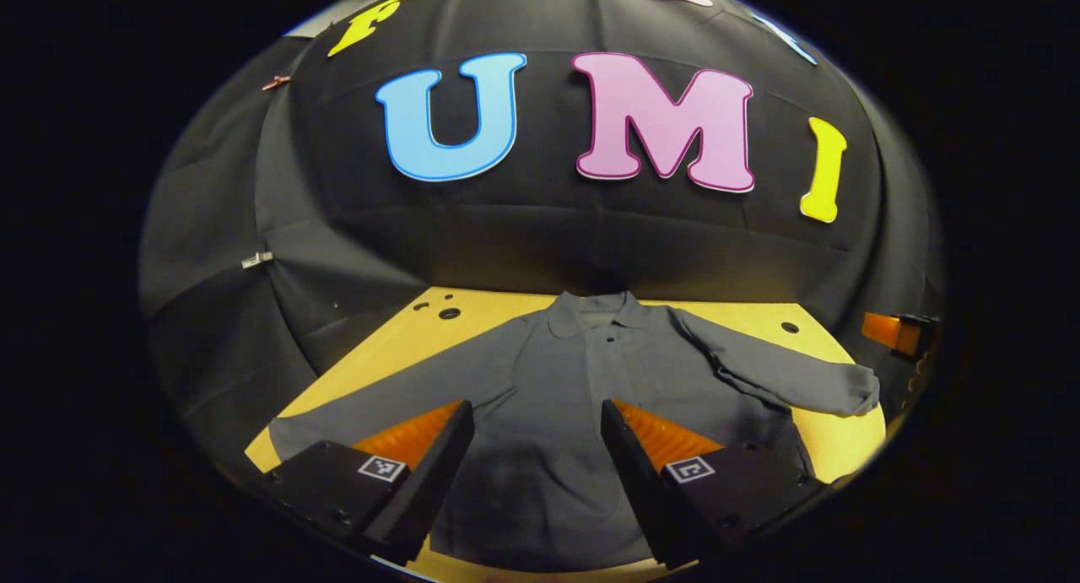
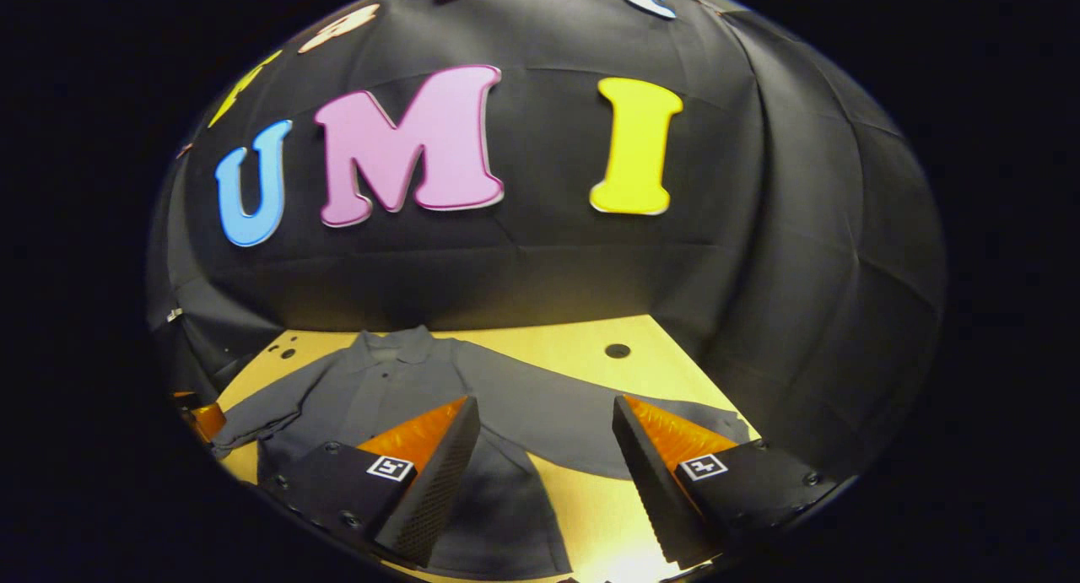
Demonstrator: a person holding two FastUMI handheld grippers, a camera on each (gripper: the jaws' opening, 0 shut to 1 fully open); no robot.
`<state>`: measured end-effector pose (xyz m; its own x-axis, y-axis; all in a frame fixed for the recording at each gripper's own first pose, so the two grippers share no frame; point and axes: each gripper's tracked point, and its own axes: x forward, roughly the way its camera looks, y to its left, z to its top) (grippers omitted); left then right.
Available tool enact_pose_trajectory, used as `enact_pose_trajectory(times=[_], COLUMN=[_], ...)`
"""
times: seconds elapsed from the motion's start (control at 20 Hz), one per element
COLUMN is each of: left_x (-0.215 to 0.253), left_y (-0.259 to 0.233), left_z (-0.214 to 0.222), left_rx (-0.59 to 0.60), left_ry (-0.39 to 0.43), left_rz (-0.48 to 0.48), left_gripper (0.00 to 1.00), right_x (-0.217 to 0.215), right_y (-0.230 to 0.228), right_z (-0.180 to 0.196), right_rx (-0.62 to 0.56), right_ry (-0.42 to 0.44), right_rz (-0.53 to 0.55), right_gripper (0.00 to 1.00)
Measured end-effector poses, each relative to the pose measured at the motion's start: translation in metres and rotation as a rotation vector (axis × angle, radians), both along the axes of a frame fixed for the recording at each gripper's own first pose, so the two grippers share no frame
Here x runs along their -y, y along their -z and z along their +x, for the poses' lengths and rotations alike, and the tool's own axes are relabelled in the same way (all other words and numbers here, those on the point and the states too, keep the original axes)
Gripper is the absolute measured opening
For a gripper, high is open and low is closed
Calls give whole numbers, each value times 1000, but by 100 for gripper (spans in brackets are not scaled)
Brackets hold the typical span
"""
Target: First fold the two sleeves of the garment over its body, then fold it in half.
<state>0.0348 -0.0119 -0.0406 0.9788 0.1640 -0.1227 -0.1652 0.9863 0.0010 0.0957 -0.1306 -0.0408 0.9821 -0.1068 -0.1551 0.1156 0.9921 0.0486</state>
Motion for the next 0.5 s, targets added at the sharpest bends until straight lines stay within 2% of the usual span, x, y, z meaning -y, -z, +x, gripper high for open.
enact_pose_trajectory(times=[0.5], left_x=[-6], left_y=[14], left_z=[-3], left_rx=[-47], left_ry=[-38], left_rz=[-10], left_gripper=[96], right_x=[104], right_y=[51], right_z=[26], right_rx=[-122], right_ry=[216], right_rz=[63], right_gripper=[98])
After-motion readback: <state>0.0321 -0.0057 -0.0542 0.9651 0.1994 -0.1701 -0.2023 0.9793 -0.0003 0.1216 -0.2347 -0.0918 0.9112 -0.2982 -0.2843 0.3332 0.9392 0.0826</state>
